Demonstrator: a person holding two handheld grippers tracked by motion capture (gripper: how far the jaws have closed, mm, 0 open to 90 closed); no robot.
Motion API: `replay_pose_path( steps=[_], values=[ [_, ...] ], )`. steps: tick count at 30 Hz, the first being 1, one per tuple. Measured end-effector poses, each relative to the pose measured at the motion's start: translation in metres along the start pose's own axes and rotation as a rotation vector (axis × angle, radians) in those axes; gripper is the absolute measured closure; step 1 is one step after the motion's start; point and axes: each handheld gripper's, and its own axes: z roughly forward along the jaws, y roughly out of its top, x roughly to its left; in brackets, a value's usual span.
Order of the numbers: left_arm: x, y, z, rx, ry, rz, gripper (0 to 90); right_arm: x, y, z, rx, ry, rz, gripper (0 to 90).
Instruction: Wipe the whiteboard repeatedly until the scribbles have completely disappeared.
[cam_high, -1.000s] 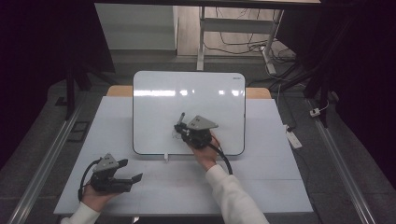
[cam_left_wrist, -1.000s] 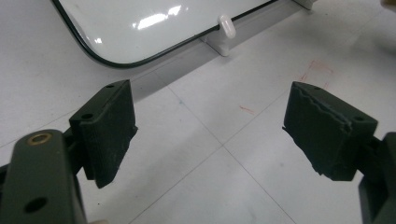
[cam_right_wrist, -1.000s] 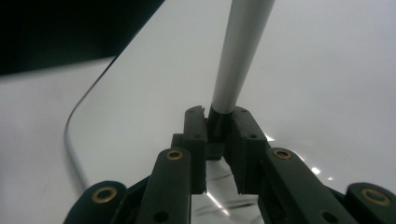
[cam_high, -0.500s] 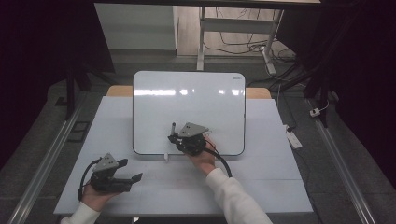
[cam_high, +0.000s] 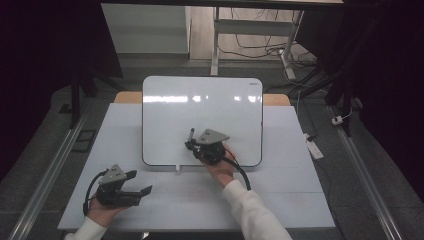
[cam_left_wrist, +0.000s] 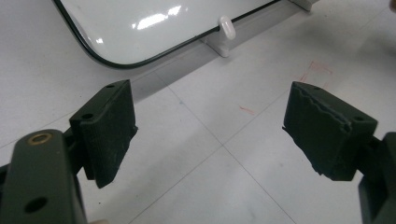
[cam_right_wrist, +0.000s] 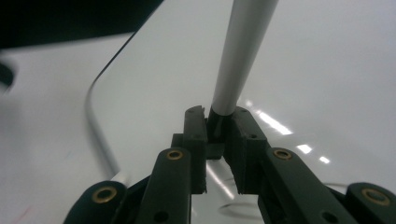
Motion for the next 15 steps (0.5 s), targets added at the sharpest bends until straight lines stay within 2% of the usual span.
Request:
replay_pose_path(
  steps=[1,2,3,5,6,7,10,11,12,13,14,15],
  values=[
    [0.000,0.000,0.001,0.003,0.000,0.001,17.3,0.004,-0.001,0.001,0.015,0.007,-0.034,77.7],
    [0.000,0.000,0.001,0.005,-0.002,-0.001,17.3,0.003,0.000,-0.001,0.016,-0.005,-0.045,77.7],
    [0.000,-0.001,0.001,0.005,-0.002,0.000,17.3,-0.002,0.000,-0.003,-0.004,-0.030,-0.026,77.7],
    [-0.001,-0.001,0.000,0.001,0.001,0.002,17.3,-0.017,0.001,-0.011,-0.055,-0.082,0.056,77.7],
    [-0.001,0.000,-0.001,-0.002,0.001,0.001,17.3,-0.020,0.001,-0.013,-0.064,-0.078,0.077,77.7],
    [-0.001,0.000,0.000,-0.002,0.001,0.000,17.3,-0.018,0.000,-0.012,-0.057,-0.073,0.073,77.7],
    [0.000,0.000,0.001,0.005,-0.001,-0.001,17.3,-0.002,-0.003,-0.005,0.006,-0.005,-0.028,77.7],
    [0.000,0.000,0.001,0.006,0.000,0.000,17.3,-0.003,-0.002,-0.005,0.005,-0.012,-0.040,77.7],
    [0.000,-0.001,0.001,0.004,0.001,0.000,17.3,-0.008,0.000,-0.007,-0.013,-0.038,-0.015,77.7],
    [0.000,-0.001,0.000,0.003,0.002,0.001,17.3,-0.015,0.000,-0.011,-0.042,-0.065,0.033,77.7],
    [0.000,-0.001,0.000,-0.001,0.002,0.000,17.3,-0.021,0.000,-0.013,-0.064,-0.075,0.077,77.7],
    [0.000,0.000,0.000,-0.002,0.001,-0.001,17.4,-0.023,0.000,-0.014,-0.071,-0.075,0.090,77.7]
  ],
)
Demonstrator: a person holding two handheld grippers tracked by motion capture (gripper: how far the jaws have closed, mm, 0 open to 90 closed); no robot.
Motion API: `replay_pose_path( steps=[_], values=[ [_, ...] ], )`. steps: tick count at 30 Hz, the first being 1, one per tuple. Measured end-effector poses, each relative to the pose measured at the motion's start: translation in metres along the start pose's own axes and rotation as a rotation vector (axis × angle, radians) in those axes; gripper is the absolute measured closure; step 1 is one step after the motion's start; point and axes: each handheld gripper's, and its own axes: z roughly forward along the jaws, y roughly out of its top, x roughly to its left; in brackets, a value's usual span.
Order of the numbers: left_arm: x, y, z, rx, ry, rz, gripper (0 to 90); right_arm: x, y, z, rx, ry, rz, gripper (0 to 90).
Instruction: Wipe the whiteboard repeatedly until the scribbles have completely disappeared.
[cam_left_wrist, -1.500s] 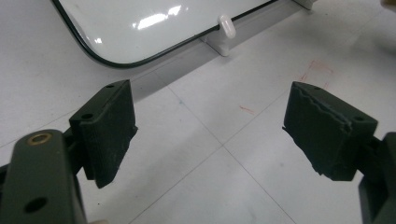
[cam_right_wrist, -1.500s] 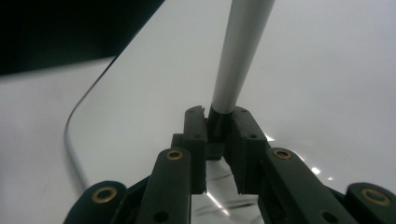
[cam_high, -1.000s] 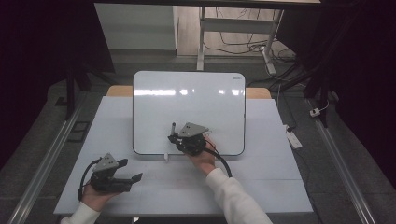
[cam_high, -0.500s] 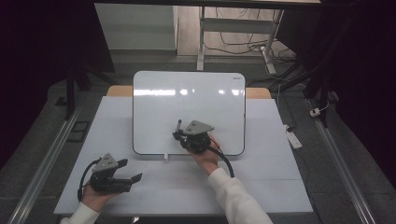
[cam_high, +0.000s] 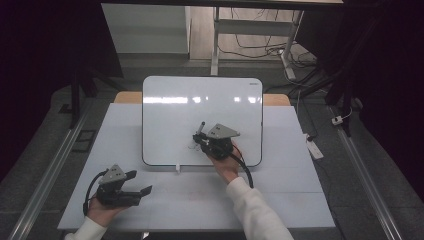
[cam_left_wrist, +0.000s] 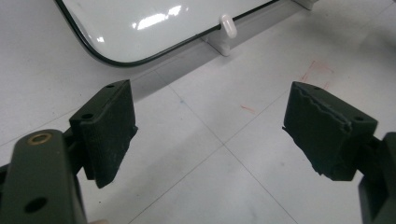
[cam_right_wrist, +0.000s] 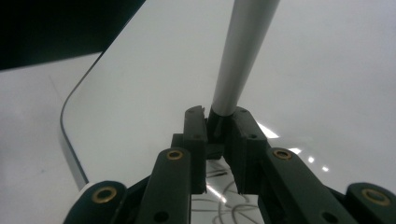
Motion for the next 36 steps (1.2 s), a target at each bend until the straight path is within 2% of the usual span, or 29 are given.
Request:
replay_pose_path(
  steps=[1,3,5,6,8,9,10,11,12,13,15,16,18,20,21,23,24,26,28,29,30,33,34,35,36],
  values=[
    [0.000,0.000,0.000,0.002,-0.002,0.000,17.4,0.004,-0.001,0.001,0.012,0.006,-0.014,77.7],
    [0.001,0.000,0.002,0.007,-0.002,-0.002,17.3,0.018,-0.006,0.006,0.059,0.063,-0.075,77.7],
    [0.001,0.000,0.002,0.008,-0.002,-0.001,17.3,0.025,-0.007,0.008,0.083,0.076,-0.132,77.7],
    [0.000,0.000,0.001,0.006,-0.001,0.001,17.3,0.021,-0.006,0.006,0.075,0.067,-0.119,77.7],
    [0.000,0.000,0.000,0.000,0.001,0.000,17.3,0.006,-0.001,-0.001,0.027,-0.009,-0.067,77.7],
    [0.000,0.000,0.000,-0.002,0.001,0.000,17.4,-0.001,0.001,-0.003,0.011,-0.022,-0.032,77.7],
    [0.000,0.000,0.000,-0.001,-0.001,-0.001,17.4,-0.002,0.000,-0.004,0.005,-0.015,-0.009,77.7],
    [0.000,0.000,0.001,0.003,-0.002,0.001,17.4,0.001,-0.001,-0.003,0.021,-0.004,-0.025,77.7],
    [0.000,0.000,0.002,0.005,-0.003,0.000,17.4,0.009,-0.004,-0.001,0.047,0.028,-0.056,77.7],
    [0.000,0.000,0.002,0.007,-0.003,0.000,17.3,0.019,-0.008,0.003,0.077,0.071,-0.112,77.7],
    [0.000,0.000,0.002,0.008,-0.002,0.000,17.3,0.024,-0.009,0.004,0.098,0.080,-0.150,77.7],
    [0.000,0.000,0.001,0.006,-0.001,0.000,17.3,0.019,-0.008,0.002,0.089,0.068,-0.130,77.7],
    [0.000,0.000,0.000,0.003,0.001,0.002,17.4,0.005,-0.003,-0.005,0.049,-0.003,-0.068,77.7],
    [0.000,0.000,0.001,0.003,0.000,0.002,17.4,-0.001,-0.003,-0.009,0.036,-0.015,-0.036,77.7],
    [0.000,0.000,0.002,0.006,-0.002,0.001,17.4,0.003,-0.005,-0.008,0.053,-0.001,-0.048,77.7],
    [0.000,0.000,0.003,0.012,-0.004,0.002,17.4,0.016,-0.009,-0.004,0.099,0.049,-0.119,77.7],
    [0.000,0.000,0.003,0.013,-0.005,0.002,17.3,0.019,-0.010,-0.004,0.107,0.051,-0.144,77.7],
    [-0.001,0.000,0.002,0.010,-0.004,0.004,17.3,0.011,-0.006,-0.007,0.088,0.018,-0.113,77.7],
    [-0.001,0.000,0.001,0.006,-0.002,0.003,17.4,-0.004,-0.002,-0.012,0.047,-0.032,-0.036,77.7],
    [-0.001,0.000,0.002,0.006,-0.003,0.001,17.3,-0.006,-0.002,-0.013,0.041,-0.031,-0.018,77.7],
    [0.000,0.000,0.002,0.007,-0.004,0.001,17.3,-0.001,-0.003,-0.012,0.054,-0.023,-0.037,77.7],
    [0.000,0.000,0.004,0.013,-0.005,0.001,17.3,0.017,-0.010,-0.005,0.110,0.049,-0.106,77.7],
    [0.000,0.000,0.003,0.013,-0.006,0.003,17.3,0.020,-0.012,-0.005,0.114,0.055,-0.119,77.7],
    [0.000,0.000,0.002,0.010,-0.005,0.004,17.3,0.018,-0.011,-0.005,0.110,0.059,-0.110,77.7],
    [-0.001,0.000,0.002,0.007,-0.003,0.002,17.3,0.013,-0.010,-0.007,0.091,0.034,-0.098,77.7]
  ],
)
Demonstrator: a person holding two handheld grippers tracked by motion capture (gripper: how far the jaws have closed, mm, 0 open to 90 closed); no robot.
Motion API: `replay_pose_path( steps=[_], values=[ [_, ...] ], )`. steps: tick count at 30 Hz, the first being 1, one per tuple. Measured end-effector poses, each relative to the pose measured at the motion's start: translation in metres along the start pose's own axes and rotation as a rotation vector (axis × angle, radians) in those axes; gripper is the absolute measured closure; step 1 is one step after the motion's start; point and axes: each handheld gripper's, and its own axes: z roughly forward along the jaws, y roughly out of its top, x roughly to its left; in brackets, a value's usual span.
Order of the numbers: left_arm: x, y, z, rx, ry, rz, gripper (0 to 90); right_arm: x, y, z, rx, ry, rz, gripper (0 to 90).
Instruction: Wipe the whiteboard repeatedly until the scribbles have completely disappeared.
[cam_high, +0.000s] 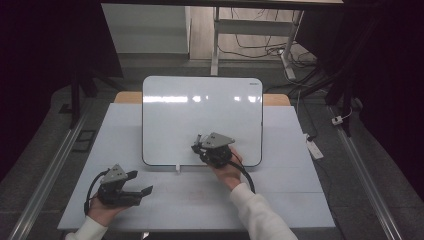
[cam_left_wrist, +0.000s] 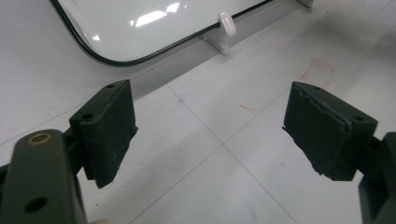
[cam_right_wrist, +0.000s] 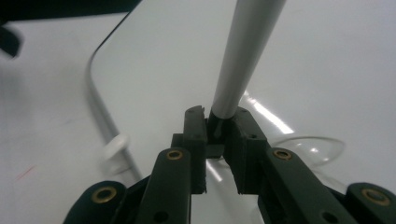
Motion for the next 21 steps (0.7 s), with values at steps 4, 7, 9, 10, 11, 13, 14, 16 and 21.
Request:
replay_pose_path(
  steps=[4,7,9,10,11,13,14,16,21],
  values=[
    [0.001,0.000,0.000,-0.003,0.000,-0.003,17.4,-0.014,0.001,-0.008,-0.046,-0.060,0.067,77.7],
    [0.001,0.001,0.002,0.006,-0.001,0.000,17.3,0.004,-0.002,0.001,0.005,0.011,-0.005,77.7],
    [0.000,0.000,0.001,0.005,-0.001,0.003,17.4,0.007,-0.002,0.002,0.016,0.010,-0.041,77.7],
    [0.000,0.000,0.001,0.004,0.000,0.002,17.4,0.003,-0.001,0.000,0.000,-0.009,-0.019,77.7],
    [0.000,0.000,0.001,0.002,0.000,0.001,17.4,-0.003,0.000,-0.003,-0.017,-0.039,0.011,77.7],
    [0.000,0.000,0.001,0.001,-0.001,0.000,17.4,-0.010,0.001,-0.006,-0.034,-0.048,0.053,77.7],
    [0.000,0.001,0.002,0.004,0.000,0.001,17.4,-0.007,0.000,-0.005,-0.023,-0.040,0.043,77.7],
    [0.000,0.001,0.003,0.008,-0.001,0.002,17.4,0.007,-0.002,0.001,0.019,0.010,-0.024,77.7],
    [0.000,0.000,0.001,0.001,0.001,-0.001,17.4,-0.007,-0.003,-0.009,-0.014,-0.044,0.028,77.7]
  ],
)
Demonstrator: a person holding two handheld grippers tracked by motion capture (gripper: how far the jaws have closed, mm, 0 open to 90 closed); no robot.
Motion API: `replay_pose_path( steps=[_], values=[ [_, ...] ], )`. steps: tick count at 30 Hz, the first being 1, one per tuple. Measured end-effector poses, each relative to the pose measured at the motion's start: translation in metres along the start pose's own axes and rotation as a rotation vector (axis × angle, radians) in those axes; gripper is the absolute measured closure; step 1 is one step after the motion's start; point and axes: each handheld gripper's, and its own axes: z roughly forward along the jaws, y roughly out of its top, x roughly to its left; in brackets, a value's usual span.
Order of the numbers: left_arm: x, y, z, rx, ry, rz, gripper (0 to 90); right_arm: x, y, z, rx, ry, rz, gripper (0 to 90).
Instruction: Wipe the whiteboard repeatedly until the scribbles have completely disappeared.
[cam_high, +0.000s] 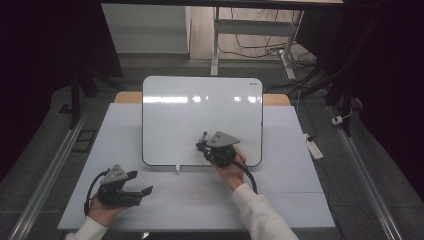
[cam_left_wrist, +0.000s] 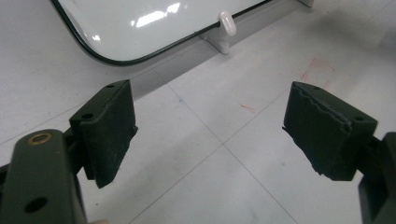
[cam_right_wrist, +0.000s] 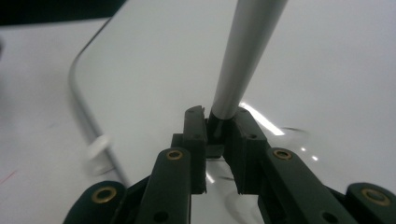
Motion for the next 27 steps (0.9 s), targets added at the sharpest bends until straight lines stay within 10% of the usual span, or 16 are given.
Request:
replay_pose_path(
  steps=[6,10,14,20,24,27],
  values=[
    [0.000,0.000,0.002,0.009,-0.005,0.003,17.4,0.012,-0.005,0.001,0.047,0.043,-0.083,77.7],
    [0.000,0.000,0.001,0.002,-0.001,-0.003,17.4,-0.005,-0.004,-0.006,-0.006,-0.010,0.035,77.7],
    [0.001,0.000,0.003,0.010,-0.006,-0.001,17.4,0.019,-0.007,0.003,0.055,0.047,-0.093,77.7],
    [0.002,0.000,0.002,0.003,-0.005,-0.005,17.4,-0.011,0.001,-0.008,-0.017,-0.044,0.023,77.7],
    [0.001,0.000,0.003,0.009,-0.005,-0.001,17.4,0.008,-0.003,-0.001,0.045,0.030,-0.070,77.7],
    [0.001,0.000,0.001,0.003,-0.003,-0.003,17.4,-0.002,0.000,-0.003,0.017,-0.002,-0.040,77.7]
  ],
)
